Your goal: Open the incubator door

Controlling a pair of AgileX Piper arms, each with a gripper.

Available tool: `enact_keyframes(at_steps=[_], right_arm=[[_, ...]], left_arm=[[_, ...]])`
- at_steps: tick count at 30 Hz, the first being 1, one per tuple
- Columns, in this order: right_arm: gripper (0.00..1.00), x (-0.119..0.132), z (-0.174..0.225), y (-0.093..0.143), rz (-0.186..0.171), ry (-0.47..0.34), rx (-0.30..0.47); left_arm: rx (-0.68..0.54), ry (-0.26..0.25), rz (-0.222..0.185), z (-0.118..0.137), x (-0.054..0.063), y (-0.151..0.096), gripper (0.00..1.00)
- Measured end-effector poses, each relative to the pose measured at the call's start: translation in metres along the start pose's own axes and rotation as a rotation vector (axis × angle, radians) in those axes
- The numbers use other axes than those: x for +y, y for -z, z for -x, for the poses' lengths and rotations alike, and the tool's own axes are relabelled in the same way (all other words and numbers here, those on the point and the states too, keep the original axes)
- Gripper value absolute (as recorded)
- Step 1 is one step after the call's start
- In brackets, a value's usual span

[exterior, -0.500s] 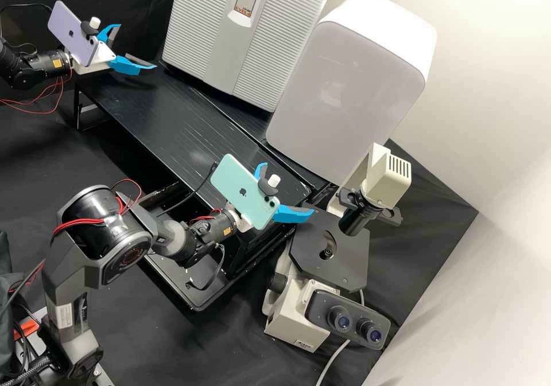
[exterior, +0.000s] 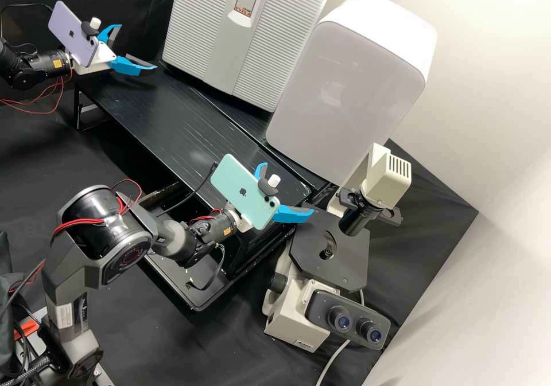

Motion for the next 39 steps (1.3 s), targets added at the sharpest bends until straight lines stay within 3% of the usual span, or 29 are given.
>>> enact_keyframes(at_steps=[6, 10, 19, 21, 25, 32, 39], right_arm=[[1.0, 0.0, 0.0, 0.0, 0.0, 0.001, -0.001], [1.0, 0.0, 0.0, 0.0, 0.0, 0.001, -0.001], [1.0, 0.0, 0.0, 0.0, 0.0, 0.001, -0.001], [1.0, 0.0, 0.0, 0.0, 0.0, 0.001, -0.001], [1.0, 0.0, 0.0, 0.0, 0.0, 0.001, -0.001], [1.0, 0.0, 0.0, 0.0, 0.0, 0.001, -0.001], [1.0, 0.0, 0.0, 0.0, 0.0, 0.001, -0.001]], left_arm=[[0.009, -0.025, 0.027, -0.014, 0.008, 0.012, 1.0], [-0.024, -0.046, 0.039, -0.026, 0.02, 0.023, 1.0], [-0.133, -0.138, 0.028, -0.046, 0.064, 0.036, 1.0], [-0.165, -0.153, 0.033, -0.052, 0.074, 0.033, 1.0], [-0.227, -0.155, -0.003, -0.061, 0.089, 0.026, 1.0], [-0.327, -0.179, -0.005, -0.074, 0.119, 0.002, 1.0], [-0.398, -0.193, -0.041, -0.082, 0.14, -0.026, 1.0]])
